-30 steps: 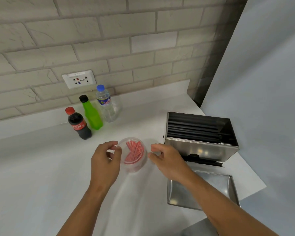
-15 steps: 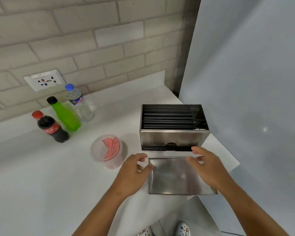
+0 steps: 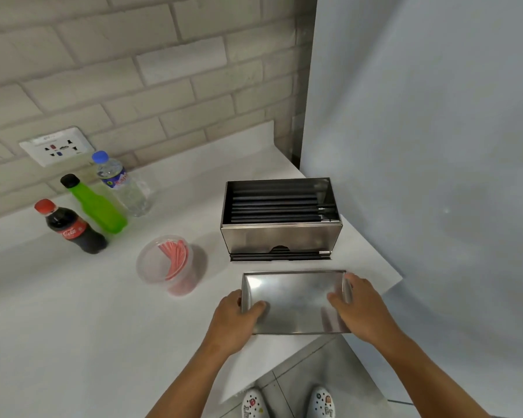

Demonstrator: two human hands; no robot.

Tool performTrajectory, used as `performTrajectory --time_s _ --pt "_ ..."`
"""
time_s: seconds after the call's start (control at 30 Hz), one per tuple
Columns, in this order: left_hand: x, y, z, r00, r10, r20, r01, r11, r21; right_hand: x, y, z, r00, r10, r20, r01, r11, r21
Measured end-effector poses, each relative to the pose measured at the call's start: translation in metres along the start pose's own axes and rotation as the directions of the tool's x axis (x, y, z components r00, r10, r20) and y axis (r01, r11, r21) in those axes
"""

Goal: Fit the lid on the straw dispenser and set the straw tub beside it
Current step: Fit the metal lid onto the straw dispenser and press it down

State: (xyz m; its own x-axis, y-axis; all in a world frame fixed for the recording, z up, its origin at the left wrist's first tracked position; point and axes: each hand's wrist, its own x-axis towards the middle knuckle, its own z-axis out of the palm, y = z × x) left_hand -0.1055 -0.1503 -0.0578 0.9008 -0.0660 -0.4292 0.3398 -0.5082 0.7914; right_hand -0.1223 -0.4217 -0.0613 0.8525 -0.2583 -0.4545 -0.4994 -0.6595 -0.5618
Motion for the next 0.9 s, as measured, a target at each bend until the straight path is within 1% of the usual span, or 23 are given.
performTrajectory --time_s 0.13,0.23,0.33,0.43,0.53,0.63,0.7,0.77,0.83,0.87,0.9 --pt "-0.013 0.009 0.0 0.982 0.055 -0.18 -0.06 0.998 -0.024 -0.003 -0.002 -0.001 0.999 -0.023 -0.028 0.023 1.0 -0.007" --pt "-0.029 0.021 -0.009 0.945 0.179 -0.274 -0.193 0.981 -0.027 -0.006 -0.005 -0.006 0.999 -0.031 -0.032 0.032 0.999 0.015" --pt "-0.047 0.041 -0.016 0.896 0.298 -0.328 -0.323 0.946 -0.023 -0.006 -0.012 -0.012 0.997 -0.069 -0.017 0.07 0.995 0.071" --pt "-0.06 0.055 -0.018 0.857 0.411 -0.312 -0.414 0.908 0.059 -0.006 -0.024 -0.022 0.996 -0.088 0.024 0.084 0.987 0.133" --pt "-0.063 0.065 -0.024 0.819 0.514 -0.256 -0.513 0.855 0.074 -0.007 -0.035 -0.03 0.99 -0.121 0.067 0.106 0.976 0.193" --pt "-0.064 0.077 -0.034 0.752 0.641 -0.155 -0.621 0.767 0.159 -0.011 -0.043 -0.042 0.965 -0.159 0.208 0.106 0.963 0.246" --pt "-0.058 0.086 -0.043 0.73 0.669 -0.141 -0.625 0.737 0.258 -0.015 -0.046 -0.051 0.934 -0.161 0.319 0.061 0.951 0.303" --pt "-0.05 0.096 -0.056 0.694 0.707 -0.137 -0.648 0.696 0.309 -0.016 -0.048 -0.058 0.908 -0.137 0.396 -0.037 0.915 0.402" --pt "-0.04 0.102 -0.068 0.631 0.762 -0.148 -0.712 0.644 0.278 -0.016 -0.048 -0.065 0.887 -0.149 0.438 -0.106 0.856 0.507" --pt "-0.036 0.105 -0.073 0.611 0.772 -0.176 -0.729 0.635 0.256 -0.016 -0.049 -0.069 0.879 -0.168 0.447 -0.129 0.818 0.56" --pt "-0.03 0.108 -0.077 0.606 0.764 -0.22 -0.728 0.645 0.234 -0.016 -0.049 -0.072 0.874 -0.191 0.447 -0.139 0.783 0.607"
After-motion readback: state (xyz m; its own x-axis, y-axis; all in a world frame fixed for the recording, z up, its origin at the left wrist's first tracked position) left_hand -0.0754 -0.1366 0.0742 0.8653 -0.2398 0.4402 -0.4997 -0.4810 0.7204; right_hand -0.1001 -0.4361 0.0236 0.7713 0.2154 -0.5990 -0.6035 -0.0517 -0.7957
